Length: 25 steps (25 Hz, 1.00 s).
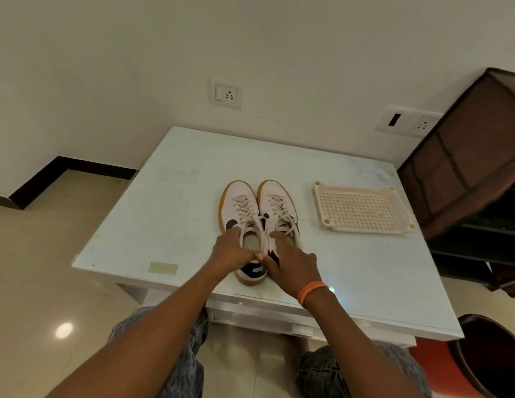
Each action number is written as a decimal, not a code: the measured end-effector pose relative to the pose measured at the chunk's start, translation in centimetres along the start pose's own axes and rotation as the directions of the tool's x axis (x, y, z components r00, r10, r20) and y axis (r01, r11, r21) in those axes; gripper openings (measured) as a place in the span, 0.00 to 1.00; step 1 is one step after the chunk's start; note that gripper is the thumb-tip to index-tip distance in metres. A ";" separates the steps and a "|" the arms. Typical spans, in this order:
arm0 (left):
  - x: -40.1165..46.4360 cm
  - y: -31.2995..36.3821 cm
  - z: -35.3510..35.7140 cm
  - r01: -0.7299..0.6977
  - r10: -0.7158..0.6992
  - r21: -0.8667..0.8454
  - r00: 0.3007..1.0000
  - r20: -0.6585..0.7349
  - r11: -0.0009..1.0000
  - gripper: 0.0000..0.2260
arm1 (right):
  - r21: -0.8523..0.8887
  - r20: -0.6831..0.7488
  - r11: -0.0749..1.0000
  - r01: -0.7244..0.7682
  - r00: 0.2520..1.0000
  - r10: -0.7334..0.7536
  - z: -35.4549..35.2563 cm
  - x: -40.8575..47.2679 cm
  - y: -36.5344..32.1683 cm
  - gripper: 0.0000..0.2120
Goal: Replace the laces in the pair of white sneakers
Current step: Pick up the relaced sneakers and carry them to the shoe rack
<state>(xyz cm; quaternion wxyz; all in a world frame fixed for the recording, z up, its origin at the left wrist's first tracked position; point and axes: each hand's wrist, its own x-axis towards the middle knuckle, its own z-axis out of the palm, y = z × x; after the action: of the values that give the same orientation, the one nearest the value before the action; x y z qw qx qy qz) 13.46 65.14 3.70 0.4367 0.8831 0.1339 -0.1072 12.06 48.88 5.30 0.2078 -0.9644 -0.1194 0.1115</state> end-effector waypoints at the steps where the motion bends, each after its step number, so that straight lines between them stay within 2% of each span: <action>1: 0.2 -0.2 -0.4 -0.003 0.005 -0.054 0.999 0.038 0.999 0.28 | -0.042 0.042 0.999 0.016 0.999 -0.015 0.2 -0.3 -0.1 0.26; 3: 0.1 -0.8 -0.8 0.036 -0.015 -0.194 0.994 0.110 0.980 0.33 | -0.154 0.144 0.988 0.025 0.990 -0.002 0.9 -0.9 -0.3 0.26; 6: -0.7 -1.3 -0.4 0.104 -0.041 -0.327 0.980 0.193 0.939 0.36 | -0.150 0.217 0.988 -0.042 0.973 0.074 1.1 -0.1 -1.2 0.24; 9: -1.3 -0.8 -0.5 0.115 -0.029 -0.338 0.968 0.249 0.934 0.37 | -0.093 0.253 0.994 -0.048 0.965 0.071 0.7 0.9 -1.7 0.24; 12: -0.9 -1.4 -0.6 0.100 0.005 -0.343 0.956 0.293 0.934 0.39 | -0.175 0.250 0.984 -0.038 0.965 0.082 1.3 1.3 -1.2 0.25; 14: -0.9 -2.0 -0.2 0.084 0.010 -0.335 0.963 0.268 0.939 0.38 | -0.201 0.229 0.978 -0.047 0.969 0.093 1.8 1.6 -1.1 0.24; 16: -0.2 -2.4 0.7 0.063 -0.001 -0.348 0.985 0.175 0.935 0.36 | -0.185 0.186 0.982 -0.047 0.979 0.082 2.5 2.5 -0.8 0.19; 19: 1.8 -1.4 1.2 0.103 -0.088 -0.368 0.994 0.059 0.924 0.32 | -0.167 0.135 0.985 -0.044 0.989 0.067 2.0 4.0 -0.2 0.11; 22: 2.6 2.6 0.0 0.172 -0.164 -0.330 0.985 0.052 0.928 0.30 | -0.153 0.141 0.987 -0.041 0.988 0.062 -1.6 4.7 -0.2 0.09; 25: 1.9 9.5 -3.4 0.249 -0.236 -0.267 0.968 0.083 0.931 0.31 | -0.080 0.158 0.995 -0.063 0.985 0.075 -8.2 4.3 -1.7 0.11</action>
<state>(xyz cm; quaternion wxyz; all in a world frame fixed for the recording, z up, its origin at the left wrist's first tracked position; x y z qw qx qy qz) 18.64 62.64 12.22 0.5417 0.7876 0.2445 -0.1626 18.02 48.50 12.64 0.1571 -0.9630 -0.1062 0.1914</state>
